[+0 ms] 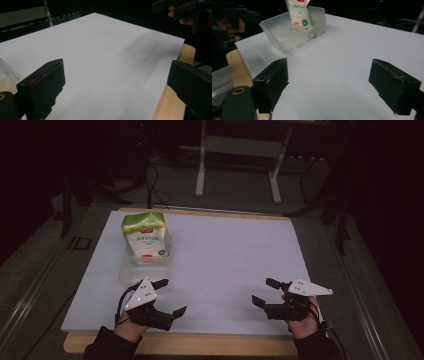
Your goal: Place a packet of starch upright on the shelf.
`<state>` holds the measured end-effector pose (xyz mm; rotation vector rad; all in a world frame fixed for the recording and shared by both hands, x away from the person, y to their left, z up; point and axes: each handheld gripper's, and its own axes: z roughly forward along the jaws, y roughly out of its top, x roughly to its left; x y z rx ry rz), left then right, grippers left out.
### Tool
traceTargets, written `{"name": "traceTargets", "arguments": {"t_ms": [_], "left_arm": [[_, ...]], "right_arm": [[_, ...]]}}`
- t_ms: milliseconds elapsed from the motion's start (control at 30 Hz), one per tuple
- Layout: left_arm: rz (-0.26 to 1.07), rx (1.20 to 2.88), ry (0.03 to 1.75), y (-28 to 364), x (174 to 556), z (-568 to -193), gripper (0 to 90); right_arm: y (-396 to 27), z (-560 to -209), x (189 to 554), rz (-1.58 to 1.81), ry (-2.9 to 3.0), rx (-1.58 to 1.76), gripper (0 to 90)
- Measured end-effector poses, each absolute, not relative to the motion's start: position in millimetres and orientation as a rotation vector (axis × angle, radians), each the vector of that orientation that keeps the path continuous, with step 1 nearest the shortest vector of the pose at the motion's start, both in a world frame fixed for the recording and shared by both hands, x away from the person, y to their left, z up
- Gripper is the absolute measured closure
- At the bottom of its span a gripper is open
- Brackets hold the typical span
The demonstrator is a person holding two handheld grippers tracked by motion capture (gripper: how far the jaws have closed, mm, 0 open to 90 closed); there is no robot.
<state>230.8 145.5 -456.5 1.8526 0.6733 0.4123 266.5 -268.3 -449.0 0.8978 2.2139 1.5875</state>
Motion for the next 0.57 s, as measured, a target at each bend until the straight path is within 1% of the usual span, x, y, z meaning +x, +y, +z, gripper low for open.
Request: {"name": "traceTargets", "arguments": {"t_ms": [67, 267, 567], "left_arm": [[0.429, 1.892, 0.668, 141, 232, -461, 1.8], [0.42, 1.912, 0.66, 136, 235, -469, 1.8], [0.406, 1.9, 0.687, 141, 239, -474, 1.8]], "right_arm": [[-269, -451, 266, 1.574, 2.204, 0.891, 15.9], [-266, -458, 267, 1.52, 2.233, 0.874, 15.9], [-265, -459, 267, 1.496, 2.225, 0.849, 16.0]]}}
